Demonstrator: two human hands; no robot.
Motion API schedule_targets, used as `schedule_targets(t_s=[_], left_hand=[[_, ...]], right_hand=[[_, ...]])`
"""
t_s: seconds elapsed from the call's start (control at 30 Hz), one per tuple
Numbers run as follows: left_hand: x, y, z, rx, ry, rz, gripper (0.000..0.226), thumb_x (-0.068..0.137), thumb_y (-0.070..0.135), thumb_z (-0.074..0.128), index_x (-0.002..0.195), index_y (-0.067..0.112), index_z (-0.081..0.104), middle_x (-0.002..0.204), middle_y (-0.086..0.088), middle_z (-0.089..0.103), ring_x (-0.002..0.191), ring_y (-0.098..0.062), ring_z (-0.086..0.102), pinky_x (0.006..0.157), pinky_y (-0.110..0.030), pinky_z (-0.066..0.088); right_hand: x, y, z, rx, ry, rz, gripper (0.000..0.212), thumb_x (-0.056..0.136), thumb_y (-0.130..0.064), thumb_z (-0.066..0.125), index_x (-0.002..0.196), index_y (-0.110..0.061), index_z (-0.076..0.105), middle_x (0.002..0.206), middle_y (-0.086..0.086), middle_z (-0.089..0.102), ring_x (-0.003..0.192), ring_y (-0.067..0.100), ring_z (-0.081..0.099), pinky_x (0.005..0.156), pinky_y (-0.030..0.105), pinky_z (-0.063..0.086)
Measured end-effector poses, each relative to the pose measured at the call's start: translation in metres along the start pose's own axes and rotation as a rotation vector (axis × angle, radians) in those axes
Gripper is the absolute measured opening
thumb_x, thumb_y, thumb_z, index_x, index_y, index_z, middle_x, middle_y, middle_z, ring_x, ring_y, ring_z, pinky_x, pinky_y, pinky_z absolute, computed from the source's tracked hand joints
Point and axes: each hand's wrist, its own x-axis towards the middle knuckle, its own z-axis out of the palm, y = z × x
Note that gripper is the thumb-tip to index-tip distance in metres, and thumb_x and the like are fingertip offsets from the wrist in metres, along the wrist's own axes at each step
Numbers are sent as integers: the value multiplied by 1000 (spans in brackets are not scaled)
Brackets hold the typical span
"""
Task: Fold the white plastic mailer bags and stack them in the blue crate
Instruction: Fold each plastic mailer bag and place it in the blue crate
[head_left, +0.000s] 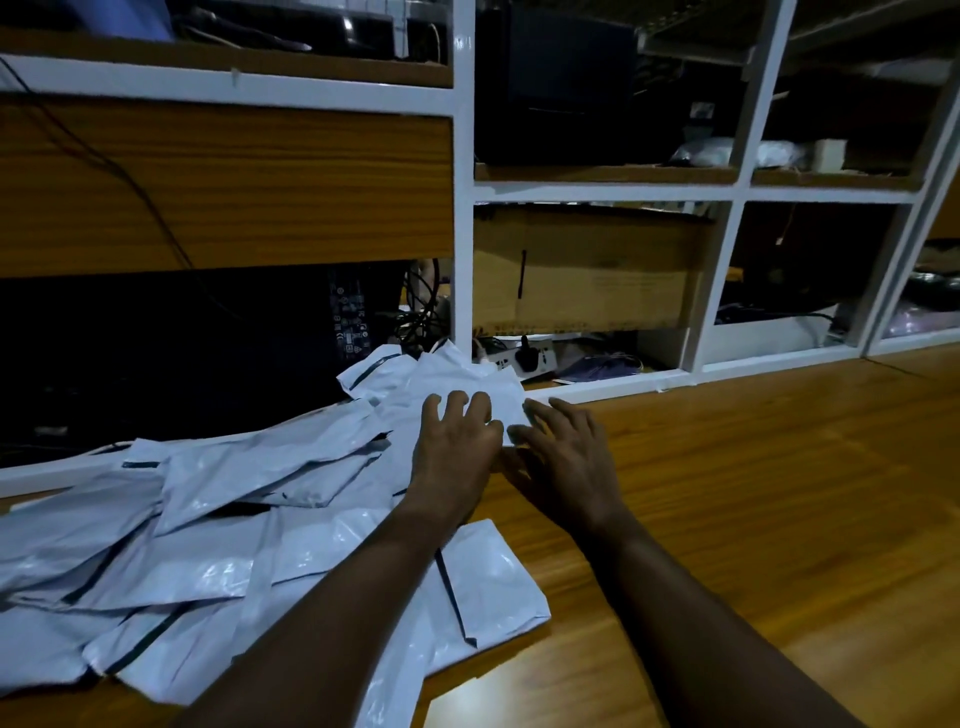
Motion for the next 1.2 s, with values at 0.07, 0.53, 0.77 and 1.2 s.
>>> schedule_targets(t_s=[0.07, 0.53, 0.77, 1.2], left_hand=[[1, 8, -7, -16, 31, 37, 24, 78, 24, 74, 101, 22, 71, 114, -4, 59, 110, -28, 52, 98, -48, 37], [8, 134, -30, -353, -294, 26, 62, 95, 62, 39, 149, 35, 32, 157, -9, 26, 139, -39, 23, 108, -56, 24], [5, 211, -34, -365, -413, 124, 57, 102, 56, 22, 155, 37, 17, 159, -8, 23, 141, -40, 24, 109, -65, 18], [21, 218, -3, -593, -265, 254, 83, 85, 63, 2, 147, 27, 44, 151, -3, 44, 136, -26, 41, 109, -41, 35]], right_hand=[[-5, -1, -8, 18, 53, -5, 33, 88, -51, 67, 108, -25, 71, 136, 6, 60, 131, 30, 47, 104, 45, 41], [-110, 113, -98, -74, -80, 307, 33, 79, -34, 76, 102, -12, 66, 131, 13, 62, 116, 37, 57, 87, 45, 52], [-151, 133, -139, -220, -147, 377, 31, 86, -42, 50, 98, -19, 66, 135, 5, 59, 123, 27, 50, 96, 41, 41], [-151, 157, -122, -311, -472, 333, 79, 87, -53, -3, 134, -16, 49, 143, 9, 48, 125, 37, 46, 95, 49, 39]])
